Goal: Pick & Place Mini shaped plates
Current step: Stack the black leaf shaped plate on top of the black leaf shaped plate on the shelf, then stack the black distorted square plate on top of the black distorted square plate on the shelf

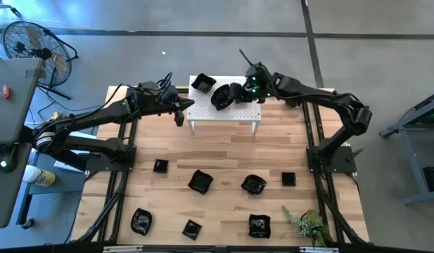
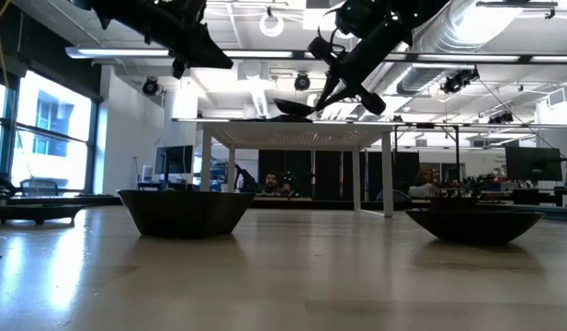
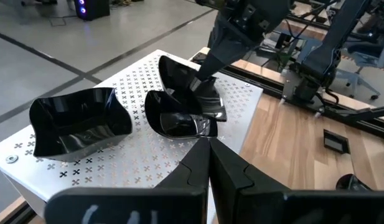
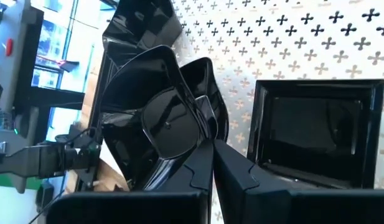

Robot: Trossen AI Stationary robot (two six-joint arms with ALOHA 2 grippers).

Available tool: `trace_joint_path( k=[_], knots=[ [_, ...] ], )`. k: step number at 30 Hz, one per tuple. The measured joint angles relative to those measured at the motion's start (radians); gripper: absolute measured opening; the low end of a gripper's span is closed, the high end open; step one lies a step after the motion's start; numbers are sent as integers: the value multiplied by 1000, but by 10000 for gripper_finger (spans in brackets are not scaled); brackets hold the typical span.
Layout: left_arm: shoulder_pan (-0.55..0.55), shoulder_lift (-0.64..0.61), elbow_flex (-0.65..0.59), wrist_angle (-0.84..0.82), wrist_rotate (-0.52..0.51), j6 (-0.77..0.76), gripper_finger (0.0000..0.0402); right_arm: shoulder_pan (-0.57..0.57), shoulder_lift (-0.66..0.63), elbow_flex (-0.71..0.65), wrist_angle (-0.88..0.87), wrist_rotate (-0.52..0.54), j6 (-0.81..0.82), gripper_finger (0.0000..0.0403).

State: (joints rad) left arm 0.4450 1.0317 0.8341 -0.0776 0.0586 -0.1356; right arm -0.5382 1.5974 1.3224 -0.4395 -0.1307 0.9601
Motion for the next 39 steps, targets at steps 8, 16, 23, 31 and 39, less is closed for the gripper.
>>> trace_joint_path(
  k=[8,16,23,31,39],
  knots=[
    [0,0,0,0,2,0,1,-5,38,0,49,-19,-25,9],
    [0,0,0,0,2,0,1,-6,40,0,56,-26,-45,45],
    [0,0,0,0,2,0,1,-22,-3,-1,77,-76,-178,57],
    [0,0,0,0,1,0,1,-24,-219,-89,42,-32,-427,4],
    [0,0,0,0,-1,-27,1,-40,-493,-377,85,95,-336,3]
  ],
)
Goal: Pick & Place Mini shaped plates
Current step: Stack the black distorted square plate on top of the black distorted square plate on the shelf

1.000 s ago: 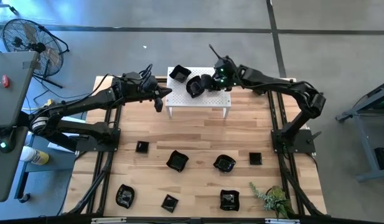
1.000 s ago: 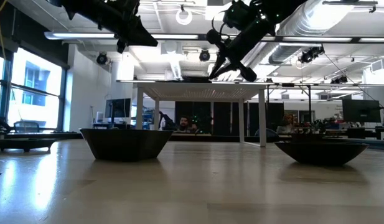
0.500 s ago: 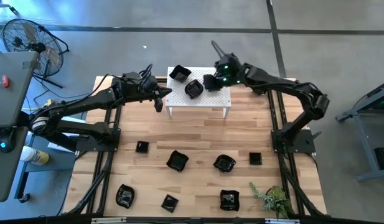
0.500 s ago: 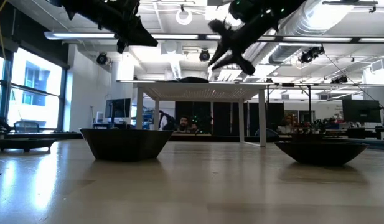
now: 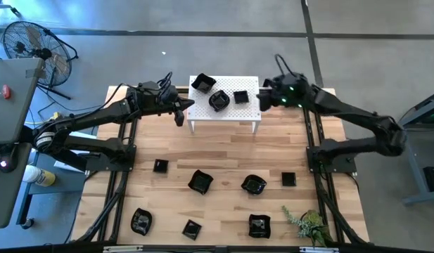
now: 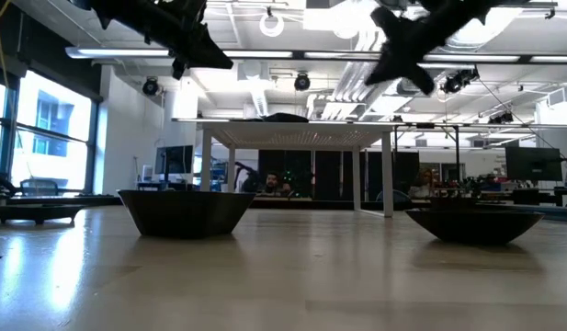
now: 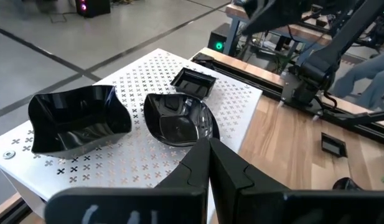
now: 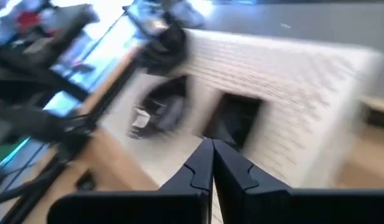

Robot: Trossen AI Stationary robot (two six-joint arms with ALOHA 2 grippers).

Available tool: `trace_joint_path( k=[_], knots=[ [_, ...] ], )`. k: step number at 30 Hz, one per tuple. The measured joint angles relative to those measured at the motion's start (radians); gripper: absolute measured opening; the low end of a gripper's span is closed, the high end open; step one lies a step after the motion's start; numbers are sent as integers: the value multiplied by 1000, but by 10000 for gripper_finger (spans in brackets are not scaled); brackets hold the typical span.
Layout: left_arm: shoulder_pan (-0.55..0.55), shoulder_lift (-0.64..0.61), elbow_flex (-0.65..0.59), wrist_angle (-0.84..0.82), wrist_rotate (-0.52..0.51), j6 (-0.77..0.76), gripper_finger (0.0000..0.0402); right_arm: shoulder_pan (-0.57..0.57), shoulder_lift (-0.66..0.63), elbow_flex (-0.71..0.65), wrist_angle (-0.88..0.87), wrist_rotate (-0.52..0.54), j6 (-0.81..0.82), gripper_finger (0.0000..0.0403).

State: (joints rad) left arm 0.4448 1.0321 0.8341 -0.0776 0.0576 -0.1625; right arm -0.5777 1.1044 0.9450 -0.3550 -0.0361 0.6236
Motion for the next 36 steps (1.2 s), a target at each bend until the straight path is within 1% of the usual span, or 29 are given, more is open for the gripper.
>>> trace_joint_path(
  k=[4,8,12,17,20,23,28,32,36],
  knots=[
    [0,0,0,0,0,-3,1,-66,-100,-83,-130,70,78,2],
    [0,0,0,0,0,-3,1,-171,-108,-135,-259,103,90,6],
    [0,0,0,-1,1,-2,1,-266,-45,-155,-286,101,49,26],
    [0,0,0,-11,4,0,1,-341,62,-158,-284,112,-36,77],
    [0,0,0,-23,3,15,1,-369,122,-158,-296,160,-94,107],
    [0,0,0,-42,3,25,1,-391,170,-158,-294,214,-168,127],
    [0,0,0,-48,3,27,1,-401,236,-157,-261,238,-248,135],
    [0,0,0,-48,3,27,1,-396,281,-157,-235,271,-267,129],
    [0,0,0,-50,7,27,1,-396,333,-157,-220,278,-312,120]
  ],
)
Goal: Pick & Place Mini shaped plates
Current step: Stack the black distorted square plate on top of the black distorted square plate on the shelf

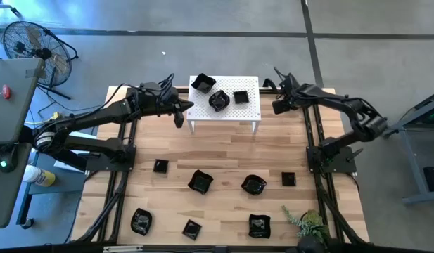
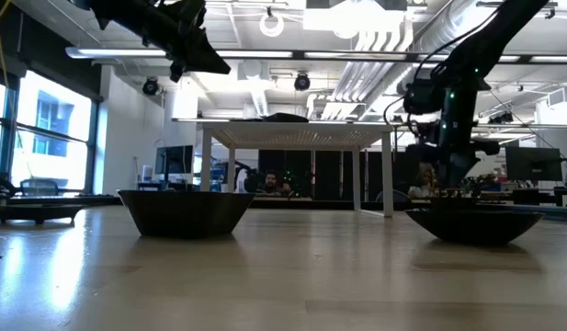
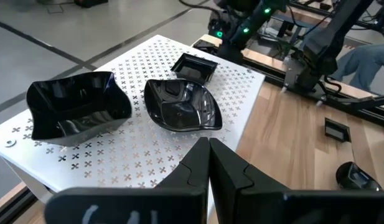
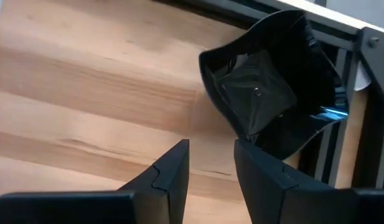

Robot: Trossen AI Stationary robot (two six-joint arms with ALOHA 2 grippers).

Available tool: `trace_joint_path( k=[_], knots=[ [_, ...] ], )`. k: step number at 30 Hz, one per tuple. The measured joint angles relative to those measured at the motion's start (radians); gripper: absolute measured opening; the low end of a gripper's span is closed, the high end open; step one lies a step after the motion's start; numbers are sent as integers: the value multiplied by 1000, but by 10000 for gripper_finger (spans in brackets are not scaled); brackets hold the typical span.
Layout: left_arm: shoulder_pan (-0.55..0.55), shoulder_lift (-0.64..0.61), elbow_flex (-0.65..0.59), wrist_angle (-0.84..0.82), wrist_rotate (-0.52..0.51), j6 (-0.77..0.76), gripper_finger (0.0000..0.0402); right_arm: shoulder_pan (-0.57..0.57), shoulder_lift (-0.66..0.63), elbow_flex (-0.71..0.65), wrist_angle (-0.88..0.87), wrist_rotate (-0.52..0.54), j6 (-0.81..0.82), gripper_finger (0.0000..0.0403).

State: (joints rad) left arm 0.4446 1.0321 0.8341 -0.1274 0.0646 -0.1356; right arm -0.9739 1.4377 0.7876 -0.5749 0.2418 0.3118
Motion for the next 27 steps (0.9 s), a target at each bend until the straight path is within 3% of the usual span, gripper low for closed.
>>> trace_joint_path(
  k=[18,27],
  knots=[
    [0,0,0,-2,24,0,1,17,70,1,90,104,-45,95],
    [0,0,0,-2,33,0,1,33,82,37,37,117,-52,111]
  ],
)
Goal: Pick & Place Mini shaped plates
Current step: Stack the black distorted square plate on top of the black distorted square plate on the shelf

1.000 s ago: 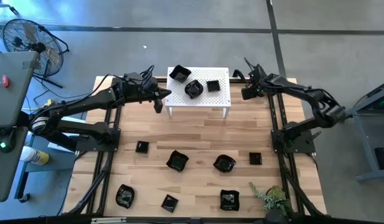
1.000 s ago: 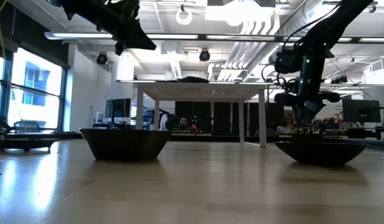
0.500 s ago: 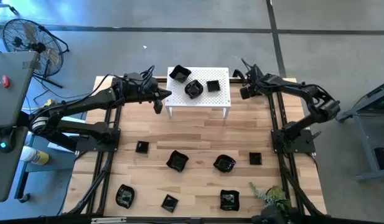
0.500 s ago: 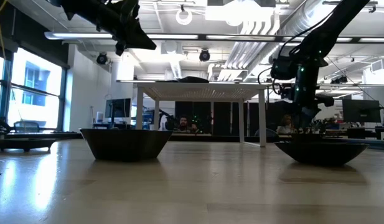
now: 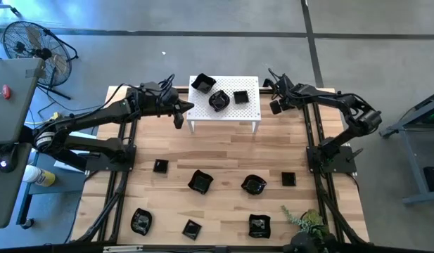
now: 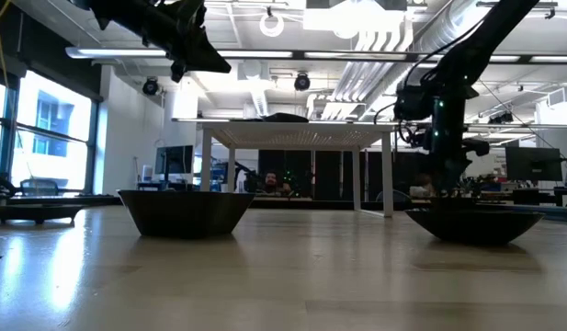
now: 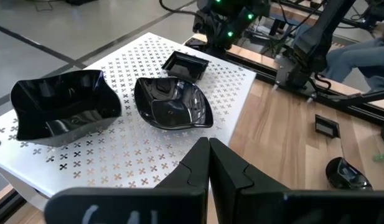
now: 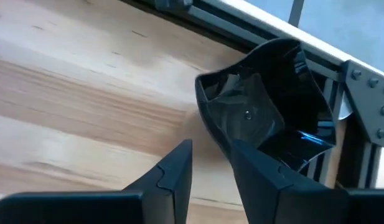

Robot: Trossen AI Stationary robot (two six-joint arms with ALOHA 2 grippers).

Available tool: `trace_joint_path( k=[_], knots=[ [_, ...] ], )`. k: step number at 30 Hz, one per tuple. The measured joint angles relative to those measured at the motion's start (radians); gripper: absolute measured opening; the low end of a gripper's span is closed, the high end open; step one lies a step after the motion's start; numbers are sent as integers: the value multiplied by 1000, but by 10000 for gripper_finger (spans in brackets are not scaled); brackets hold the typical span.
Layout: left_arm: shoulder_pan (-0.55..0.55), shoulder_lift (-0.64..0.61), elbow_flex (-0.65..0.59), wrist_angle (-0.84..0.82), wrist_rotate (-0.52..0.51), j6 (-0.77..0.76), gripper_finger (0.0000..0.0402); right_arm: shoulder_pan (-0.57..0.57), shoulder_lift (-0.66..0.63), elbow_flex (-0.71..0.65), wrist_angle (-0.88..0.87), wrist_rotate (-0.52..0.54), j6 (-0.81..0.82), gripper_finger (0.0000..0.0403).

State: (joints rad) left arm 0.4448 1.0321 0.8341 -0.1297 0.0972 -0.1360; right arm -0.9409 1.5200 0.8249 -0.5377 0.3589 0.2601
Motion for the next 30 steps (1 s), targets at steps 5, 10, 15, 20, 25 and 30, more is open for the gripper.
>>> trace_joint_path(
  k=[5,10,15,20,25,30],
  knots=[
    [0,0,0,0,1,0,1,-9,2,77,-23,-3,-7,133],
    [0,0,0,0,1,0,1,-53,81,135,-55,-96,-47,139],
    [0,0,0,0,1,0,1,-58,137,196,-104,-79,-92,139],
    [0,0,0,0,1,0,1,-61,154,210,-111,-96,-111,131],
    [0,0,0,0,1,0,1,-61,158,208,-126,-89,-131,118],
    [0,0,0,0,1,0,1,-68,158,208,-131,-85,-138,107]
  ],
)
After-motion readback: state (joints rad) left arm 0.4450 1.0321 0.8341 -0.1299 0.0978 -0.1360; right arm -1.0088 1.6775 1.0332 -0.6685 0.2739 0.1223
